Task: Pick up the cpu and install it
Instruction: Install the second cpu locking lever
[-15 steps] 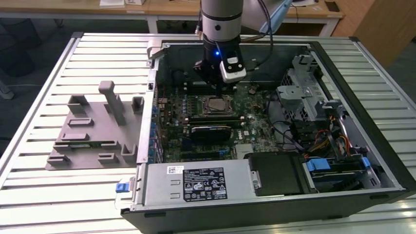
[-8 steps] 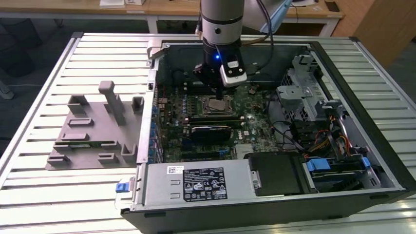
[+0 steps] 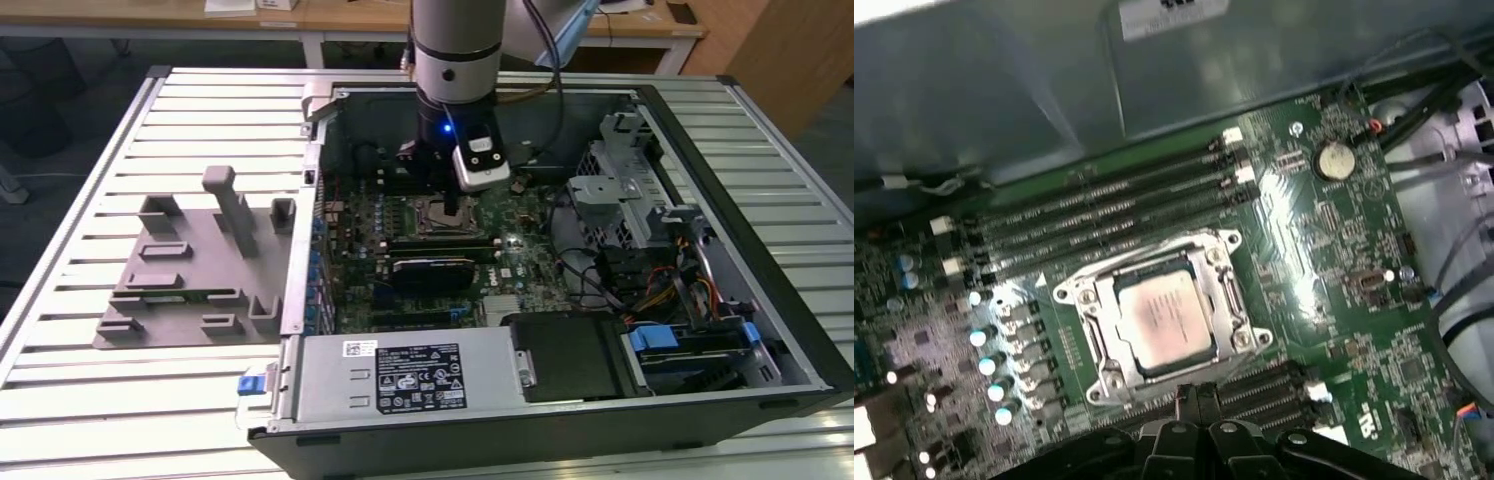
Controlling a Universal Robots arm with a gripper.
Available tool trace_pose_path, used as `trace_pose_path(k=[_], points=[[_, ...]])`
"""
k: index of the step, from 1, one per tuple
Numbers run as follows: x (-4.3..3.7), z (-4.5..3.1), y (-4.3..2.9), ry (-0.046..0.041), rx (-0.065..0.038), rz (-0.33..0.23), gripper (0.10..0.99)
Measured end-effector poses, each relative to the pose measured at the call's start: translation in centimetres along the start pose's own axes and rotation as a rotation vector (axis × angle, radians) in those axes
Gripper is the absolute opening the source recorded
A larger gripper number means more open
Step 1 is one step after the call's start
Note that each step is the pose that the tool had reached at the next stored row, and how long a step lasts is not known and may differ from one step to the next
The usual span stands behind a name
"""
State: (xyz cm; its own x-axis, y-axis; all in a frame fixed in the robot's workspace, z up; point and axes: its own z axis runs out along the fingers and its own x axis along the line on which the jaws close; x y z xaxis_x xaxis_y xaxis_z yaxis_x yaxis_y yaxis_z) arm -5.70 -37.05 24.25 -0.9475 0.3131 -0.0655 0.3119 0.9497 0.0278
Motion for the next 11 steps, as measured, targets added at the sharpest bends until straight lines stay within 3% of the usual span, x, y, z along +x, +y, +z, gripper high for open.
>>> trace_pose_path(k=[4, 11], points=[[-0.04, 0.13, -0.46, 0.0001, 0.000, -0.007, 0.106], [0.19, 0.45, -0.62, 0.0022, -0.005, -0.081, 0.106]])
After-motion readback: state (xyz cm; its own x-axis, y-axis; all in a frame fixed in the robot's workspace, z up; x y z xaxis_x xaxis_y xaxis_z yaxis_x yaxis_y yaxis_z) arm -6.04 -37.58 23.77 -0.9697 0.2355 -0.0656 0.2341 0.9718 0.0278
